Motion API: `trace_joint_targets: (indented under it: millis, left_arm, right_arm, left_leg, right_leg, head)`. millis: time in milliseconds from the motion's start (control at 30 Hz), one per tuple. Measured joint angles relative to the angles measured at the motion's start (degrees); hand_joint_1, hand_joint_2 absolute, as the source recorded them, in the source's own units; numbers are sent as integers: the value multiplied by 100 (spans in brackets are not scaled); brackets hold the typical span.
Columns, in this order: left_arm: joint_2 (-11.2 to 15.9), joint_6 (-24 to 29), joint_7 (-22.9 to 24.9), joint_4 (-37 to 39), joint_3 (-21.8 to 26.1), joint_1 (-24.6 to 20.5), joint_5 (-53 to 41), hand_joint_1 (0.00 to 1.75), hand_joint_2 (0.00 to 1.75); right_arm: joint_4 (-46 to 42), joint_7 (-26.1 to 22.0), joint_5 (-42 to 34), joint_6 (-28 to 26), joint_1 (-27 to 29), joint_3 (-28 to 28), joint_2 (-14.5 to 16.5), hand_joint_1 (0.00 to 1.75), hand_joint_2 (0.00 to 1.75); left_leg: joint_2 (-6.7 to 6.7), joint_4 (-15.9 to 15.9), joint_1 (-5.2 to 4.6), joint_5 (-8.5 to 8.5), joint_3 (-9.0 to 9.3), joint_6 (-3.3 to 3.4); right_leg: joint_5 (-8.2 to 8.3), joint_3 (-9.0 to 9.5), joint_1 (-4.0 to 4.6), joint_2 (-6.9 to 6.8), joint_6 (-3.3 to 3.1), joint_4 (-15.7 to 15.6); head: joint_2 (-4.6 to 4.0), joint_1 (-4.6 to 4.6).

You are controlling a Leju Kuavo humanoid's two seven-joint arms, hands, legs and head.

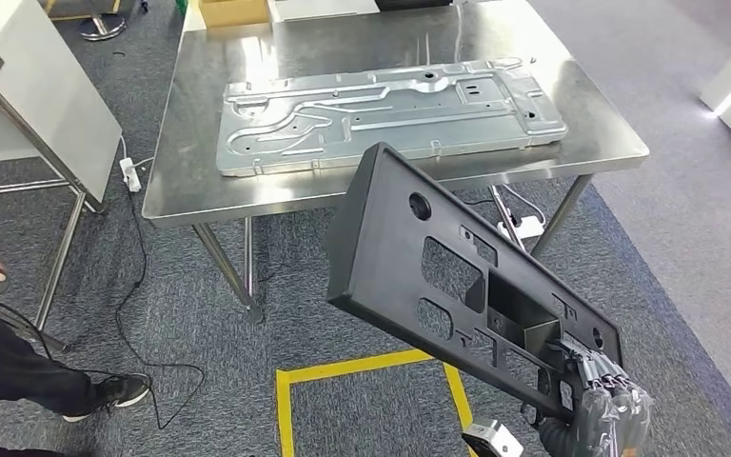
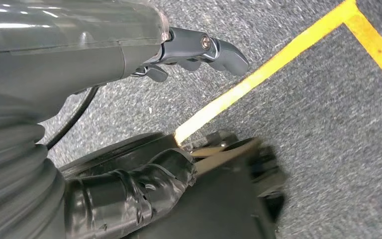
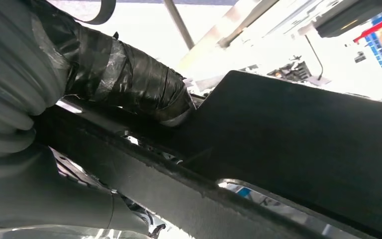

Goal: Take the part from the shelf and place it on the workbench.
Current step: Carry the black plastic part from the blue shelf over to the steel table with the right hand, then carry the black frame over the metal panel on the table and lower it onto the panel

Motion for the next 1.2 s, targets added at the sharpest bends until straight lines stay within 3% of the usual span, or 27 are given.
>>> trace_joint_targets:
  millis: [33,67,100,167,233,300,333,400,467,500,533,567,600,667,733,867,933,1000,1033,1067,1100,1200]
  left_arm:
    - [0,0,1,0,1,5,0,0,175]
    - [0,0,2,0,2,9,1,0,175]
    - [0,0,3,0,3,10,1,0,175]
    - [0,0,7,0,7,11,-3,0,175]
    - [0,1,11,0,11,11,-9,0,175]
    - [0,2,14,0,14,1,-11,0,175]
    - [0,2,13,0,14,-3,-12,0,175]
    - [-1,2,10,0,17,-5,-13,0,175]
    - [-2,2,8,0,21,-3,-17,0,175]
    - [-1,2,8,0,25,1,-20,0,175]
    - [-1,2,8,0,30,3,-23,0,175]
    - [0,2,8,0,36,4,-27,0,175]
    - [0,2,8,0,41,2,-32,0,175]
    - [-1,0,5,0,46,-6,-52,0,175]
    - [-1,-2,1,0,52,-12,-72,0,175]
    - [-1,-6,-2,0,65,-14,-83,0,175]
    - [0,-6,-3,0,69,-12,-84,0,175]
    - [0,-6,-2,0,70,-8,-89,0,175]
    - [0,-7,-2,0,71,-2,-91,0,175]
    - [0,-7,-1,0,72,4,-93,0,175]
    - [1,-7,-1,0,72,9,-95,0,175]
    - [5,-6,-1,0,74,-4,-95,0,175]
  right_arm:
    - [4,0,0,0,0,0,0,175,175]
    - [9,1,0,0,0,0,0,175,175]
    - [14,1,-1,-1,-1,0,-1,175,175]
    - [17,3,-2,-1,-8,1,-2,175,175]
    - [19,7,-2,0,-19,2,-4,175,175]
    - [21,12,-3,0,-19,4,-4,175,175]
    - [21,14,-2,-1,-13,4,-5,175,175]
    - [21,10,-1,-1,-15,4,-8,175,175]
    - [21,-1,1,-1,-24,4,-10,175,175]
    - [22,-6,9,-1,-26,4,-10,175,175]
    - [25,-11,27,-1,-25,4,-11,175,175]
    - [26,-21,57,-1,-23,4,-11,175,175]
    - [27,-34,100,-1,-24,4,-10,175,175]
    - [26,-75,197,-1,-29,4,-9,175,175]
    - [23,-122,305,-1,-33,4,-9,175,175]
    - [9,-222,430,-1,-30,2,0,175,175]
    - [-12,-261,437,-1,-31,2,13,175,175]
    - [-25,-297,423,-1,-30,2,27,175,175]
    - [-26,-313,413,-1,-29,2,34,175,175]
    - [-27,-322,405,-1,-29,2,40,175,175]
    - [-27,-328,400,-1,-28,2,44,175,175]
    - [-28,-338,386,-1,-27,2,48,175,175]
  left_leg:
    - [-2,157,10,-3,-78,-10]
    - [-5,89,22,108,-51,-15]
    - [-31,-203,38,311,84,-14]
    - [-233,-1004,73,675,449,-3]
    - [-408,-1410,83,772,633,25]
    - [-353,-1448,68,774,650,79]
    - [-292,-1475,68,795,660,119]
    - [-180,-1541,78,837,682,201]
    - [-89,-1560,65,845,687,244]
    - [-46,-1557,55,841,684,252]
    - [-11,-1554,49,837,683,256]
    - [14,-1550,45,832,685,256]
    - [30,-1545,44,828,690,253]
    - [41,-1529,32,808,703,226]
    - [35,-1513,14,788,701,176]
    - [17,-1455,25,718,679,58]
    - [2,-1005,34,433,477,9]
    - [-1,-251,37,82,110,-22]
    - [-1,24,39,9,-30,-32]
    - [1,105,41,51,-80,-36]
    - [5,-37,44,198,-23,-34]
    - [125,-1102,35,731,458,9]
  right_leg:
    - [-1,-2,0,48,0,7]
    - [-2,-2,-2,105,2,15]
    - [-5,3,-5,167,7,24]
    - [-16,-5,-5,285,34,56]
    - [-8,-48,-4,399,95,86]
    - [26,-87,-17,512,169,78]
    - [21,-99,-27,507,196,92]
    - [-151,-223,-26,319,240,354]
    - [-505,-538,-25,79,276,1016]
    - [-644,-704,-29,37,292,1365]
    - [-688,-803,-35,20,301,1577]
    - [-629,-804,-38,13,303,1594]
    - [-477,-693,-40,8,297,1390]
    - [-140,-276,-29,-30,260,616]
    - [-21,-27,3,-62,210,121]
    - [-16,4,11,-70,101,18]
    - [-1,22,-8,-102,33,-22]
    - [-12,20,4,-140,-8,-15]
    - [-20,20,9,-156,-15,-7]
    - [-29,23,12,-173,-18,2]
    - [-41,31,12,-189,-16,12]
    - [-94,70,32,-242,33,51]
  head:
    - [0,-1]
    - [0,-1]
    - [0,-1]
    - [0,1]
    - [0,2]
    - [0,2]
    - [0,2]
    - [0,9]
    - [0,14]
    - [0,12]
    - [0,13]
    - [0,12]
    - [0,13]
    - [0,13]
    - [0,12]
    - [0,9]
    - [0,4]
    - [0,-1]
    - [0,-1]
    - [0,-2]
    - [0,-2]
    - [0,1]
